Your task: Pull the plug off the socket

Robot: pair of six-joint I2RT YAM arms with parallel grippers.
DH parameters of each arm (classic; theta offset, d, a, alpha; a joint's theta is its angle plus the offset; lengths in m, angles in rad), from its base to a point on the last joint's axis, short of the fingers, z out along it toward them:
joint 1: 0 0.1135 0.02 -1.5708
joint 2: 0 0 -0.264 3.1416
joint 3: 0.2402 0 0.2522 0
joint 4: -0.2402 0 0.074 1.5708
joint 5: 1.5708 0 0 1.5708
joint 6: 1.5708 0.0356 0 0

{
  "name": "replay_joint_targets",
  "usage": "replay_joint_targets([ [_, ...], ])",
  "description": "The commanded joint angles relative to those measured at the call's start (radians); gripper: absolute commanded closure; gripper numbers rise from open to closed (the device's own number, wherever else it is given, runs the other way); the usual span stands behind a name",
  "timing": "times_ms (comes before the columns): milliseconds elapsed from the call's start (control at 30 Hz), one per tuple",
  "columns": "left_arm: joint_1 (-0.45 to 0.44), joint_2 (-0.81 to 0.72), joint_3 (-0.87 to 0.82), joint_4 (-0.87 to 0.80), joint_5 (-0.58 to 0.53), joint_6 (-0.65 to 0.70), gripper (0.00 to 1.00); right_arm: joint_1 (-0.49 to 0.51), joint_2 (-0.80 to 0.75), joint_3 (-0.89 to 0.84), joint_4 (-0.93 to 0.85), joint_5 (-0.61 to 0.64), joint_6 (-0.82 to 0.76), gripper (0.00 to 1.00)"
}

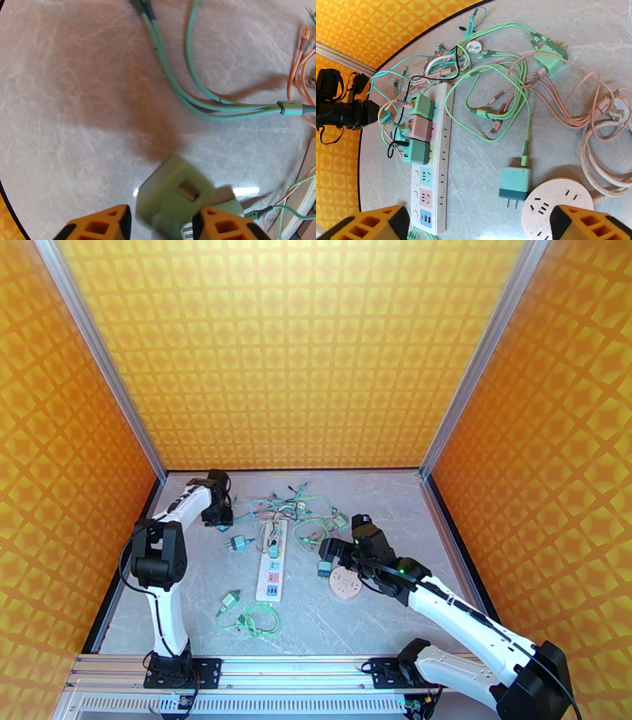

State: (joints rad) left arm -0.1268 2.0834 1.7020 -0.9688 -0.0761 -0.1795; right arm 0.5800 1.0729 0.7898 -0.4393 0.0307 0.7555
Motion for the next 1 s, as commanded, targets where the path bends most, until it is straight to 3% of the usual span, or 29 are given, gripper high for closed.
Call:
replay_joint_targets([
  [0,0.0,-0.01,0.028,-0.022,0.067,-0.014,0.45,-0.006,-0.016,-0.021,-0.011,0.013,0.019,0.02],
  [167,-0.007,-0.097,-0.007,-0.027,0.123,-0.069,0.33,-0.005,-0.007,-0.032,0.018,0.004,0.022,0.01],
  [333,-0.058,-0.244,-0.088,-0.021,0.156,-0.117,0.34,-0.005,0.023,-0.032,0.051,-0.009,0.022,0.02],
  [667,-0.266,-0.499,-0.295,0.046,0.15,-0.264,0.37,-0.006,0.12,0.036,0.085,-0.034,-0.005,0.02],
  [967,-0.47,-0.582,-0.491,0.233,0.141,-0.48,0.41,-0.005,0.146,0.051,0.097,-0.063,-0.008,0.01],
])
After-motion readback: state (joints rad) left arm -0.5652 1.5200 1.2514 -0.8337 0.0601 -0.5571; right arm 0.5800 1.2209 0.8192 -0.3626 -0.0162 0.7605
